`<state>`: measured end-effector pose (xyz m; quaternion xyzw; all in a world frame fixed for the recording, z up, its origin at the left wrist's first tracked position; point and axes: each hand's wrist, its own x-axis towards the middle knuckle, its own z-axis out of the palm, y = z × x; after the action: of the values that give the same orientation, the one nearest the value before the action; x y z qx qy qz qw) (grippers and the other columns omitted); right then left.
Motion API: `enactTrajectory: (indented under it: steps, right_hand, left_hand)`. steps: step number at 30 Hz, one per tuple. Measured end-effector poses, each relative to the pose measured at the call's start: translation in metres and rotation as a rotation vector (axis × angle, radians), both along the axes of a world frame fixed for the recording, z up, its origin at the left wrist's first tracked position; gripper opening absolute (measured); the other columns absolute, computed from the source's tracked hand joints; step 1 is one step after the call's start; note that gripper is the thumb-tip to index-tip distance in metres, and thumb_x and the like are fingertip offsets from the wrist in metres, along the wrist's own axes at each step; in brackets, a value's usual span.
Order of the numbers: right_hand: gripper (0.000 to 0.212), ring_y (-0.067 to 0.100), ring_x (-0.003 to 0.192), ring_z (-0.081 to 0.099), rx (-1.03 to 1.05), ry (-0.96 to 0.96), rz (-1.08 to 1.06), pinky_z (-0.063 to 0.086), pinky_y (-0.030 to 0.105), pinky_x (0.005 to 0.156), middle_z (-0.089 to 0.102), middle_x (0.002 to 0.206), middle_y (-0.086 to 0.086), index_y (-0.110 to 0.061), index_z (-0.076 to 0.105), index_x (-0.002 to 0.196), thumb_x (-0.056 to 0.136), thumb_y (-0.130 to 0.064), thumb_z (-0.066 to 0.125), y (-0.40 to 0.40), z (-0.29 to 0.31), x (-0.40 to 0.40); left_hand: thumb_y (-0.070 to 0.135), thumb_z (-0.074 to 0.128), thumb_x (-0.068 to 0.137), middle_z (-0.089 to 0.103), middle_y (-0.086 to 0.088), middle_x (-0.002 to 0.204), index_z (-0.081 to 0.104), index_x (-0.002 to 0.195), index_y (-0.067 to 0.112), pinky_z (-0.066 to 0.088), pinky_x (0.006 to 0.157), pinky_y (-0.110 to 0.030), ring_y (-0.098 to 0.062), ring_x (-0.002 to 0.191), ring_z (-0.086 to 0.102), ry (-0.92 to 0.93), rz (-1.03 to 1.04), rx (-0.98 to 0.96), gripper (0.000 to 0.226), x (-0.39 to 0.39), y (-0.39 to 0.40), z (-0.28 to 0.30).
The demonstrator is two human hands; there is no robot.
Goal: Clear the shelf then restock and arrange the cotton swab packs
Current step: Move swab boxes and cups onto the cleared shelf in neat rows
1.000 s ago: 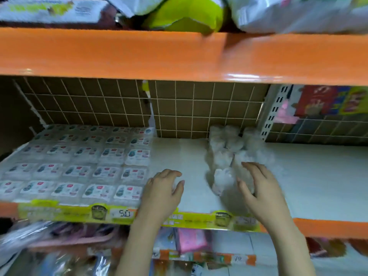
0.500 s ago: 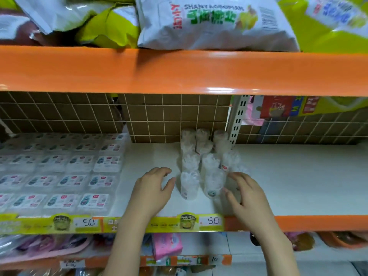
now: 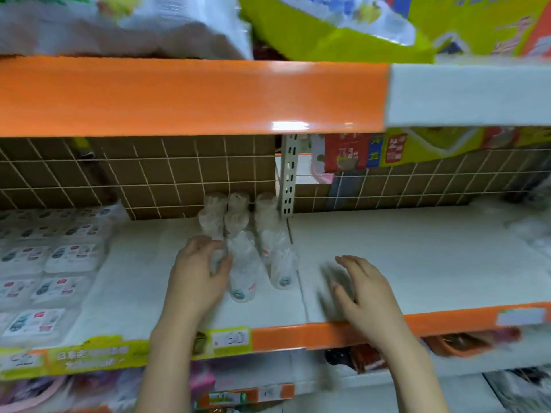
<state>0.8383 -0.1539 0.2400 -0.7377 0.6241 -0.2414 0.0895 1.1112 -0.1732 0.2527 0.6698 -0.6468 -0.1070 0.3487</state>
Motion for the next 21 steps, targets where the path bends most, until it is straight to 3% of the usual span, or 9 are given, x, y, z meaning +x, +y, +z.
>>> enactTrajectory:
  steps: [4, 10, 15, 19, 21]
  right_hand:
    - [0.046, 0.021, 0.124, 0.045, 0.012, -0.003, 0.010, 0.034, 0.034, 0.105, 0.050, 0.135, 0.003, -0.014, 0.049, 0.133, 0.091, -0.033, 0.049, -0.008, 0.002, -0.075]
    - [0.042, 0.022, 0.120, 0.047, 0.048, -0.027, -0.039, 0.036, 0.032, 0.101, 0.052, 0.132, 0.005, -0.013, 0.051, 0.131, 0.091, -0.023, 0.057, -0.011, -0.004, -0.165]
    - [0.046, 0.019, 0.124, 0.044, 0.098, -0.022, -0.009, 0.032, 0.027, 0.102, 0.047, 0.138, 0.001, -0.016, 0.046, 0.135, 0.093, -0.035, 0.045, -0.010, -0.013, -0.186]
    - [0.054, 0.016, 0.125, 0.042, 0.146, -0.039, -0.006, 0.030, 0.023, 0.101, 0.045, 0.139, -0.001, -0.018, 0.043, 0.137, 0.089, -0.042, 0.038, -0.014, -0.017, -0.191]
    - [0.049, 0.015, 0.126, 0.041, 0.167, -0.048, -0.010, 0.029, 0.021, 0.101, 0.044, 0.140, -0.001, -0.017, 0.042, 0.139, 0.094, -0.037, 0.042, -0.018, -0.018, -0.194]
  left_hand:
    - [0.047, 0.043, 0.078, 0.060, -0.016, 0.112, 0.069, 0.101, 0.009, 0.048, 0.089, -0.045, -0.037, 0.103, 0.057, -0.007, 0.048, -0.010, 0.052, -0.076, 0.001, 0.001]
    - [0.051, 0.038, 0.078, 0.061, -0.008, 0.111, 0.069, 0.103, 0.014, 0.049, 0.086, -0.044, -0.031, 0.101, 0.058, -0.078, -0.091, 0.052, 0.055, -0.176, 0.009, -0.006]
    - [0.053, 0.038, 0.080, 0.063, -0.003, 0.111, 0.068, 0.107, 0.015, 0.047, 0.086, -0.040, -0.026, 0.101, 0.058, -0.116, -0.087, 0.110, 0.055, -0.200, 0.013, -0.006]
    - [0.035, 0.056, 0.088, 0.065, -0.006, 0.114, 0.065, 0.114, 0.015, 0.044, 0.085, -0.040, -0.030, 0.106, 0.058, -0.221, -0.020, 0.162, 0.035, -0.196, 0.011, -0.004]
    - [0.040, 0.049, 0.084, 0.066, -0.009, 0.112, 0.065, 0.115, 0.014, 0.044, 0.083, -0.040, -0.032, 0.105, 0.059, -0.245, -0.005, 0.191, 0.043, -0.191, 0.009, -0.004]
